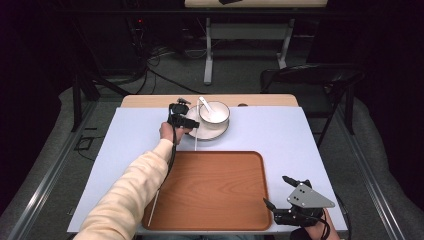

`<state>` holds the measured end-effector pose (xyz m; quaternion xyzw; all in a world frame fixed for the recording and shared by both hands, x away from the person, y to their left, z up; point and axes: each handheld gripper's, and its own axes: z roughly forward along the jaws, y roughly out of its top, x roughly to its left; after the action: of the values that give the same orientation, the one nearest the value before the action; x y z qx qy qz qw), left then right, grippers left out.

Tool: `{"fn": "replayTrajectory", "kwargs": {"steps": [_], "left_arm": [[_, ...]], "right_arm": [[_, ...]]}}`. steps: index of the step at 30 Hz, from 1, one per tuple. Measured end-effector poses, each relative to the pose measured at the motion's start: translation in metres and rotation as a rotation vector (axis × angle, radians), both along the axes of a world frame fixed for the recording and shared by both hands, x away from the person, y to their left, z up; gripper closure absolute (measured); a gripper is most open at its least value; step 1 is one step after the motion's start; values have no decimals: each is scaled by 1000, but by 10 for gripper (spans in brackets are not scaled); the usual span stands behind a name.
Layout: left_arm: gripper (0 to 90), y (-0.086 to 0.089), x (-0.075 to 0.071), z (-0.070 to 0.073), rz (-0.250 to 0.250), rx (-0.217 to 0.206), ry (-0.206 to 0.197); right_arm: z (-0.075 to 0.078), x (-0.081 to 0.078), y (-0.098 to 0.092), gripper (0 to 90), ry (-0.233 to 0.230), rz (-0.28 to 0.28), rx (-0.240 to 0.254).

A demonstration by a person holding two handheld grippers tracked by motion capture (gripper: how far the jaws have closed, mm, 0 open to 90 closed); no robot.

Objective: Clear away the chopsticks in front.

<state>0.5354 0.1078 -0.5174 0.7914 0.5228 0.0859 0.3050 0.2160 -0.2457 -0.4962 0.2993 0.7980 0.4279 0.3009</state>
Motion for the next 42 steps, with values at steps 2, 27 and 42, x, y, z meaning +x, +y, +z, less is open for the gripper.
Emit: {"fn": "replayTrajectory", "kwargs": {"steps": [2,27,42], "left_arm": [[522,-1,2,-1,2,4,5],[696,-3,21,-3,34,-5,36],[802,-1,21,-8,63,-38,58]], "right_arm": [[0,0,0,143,-1,0,0],[0,0,0,143,-1,-1,0],[0,0,0,144,-2,-1,0]]}}
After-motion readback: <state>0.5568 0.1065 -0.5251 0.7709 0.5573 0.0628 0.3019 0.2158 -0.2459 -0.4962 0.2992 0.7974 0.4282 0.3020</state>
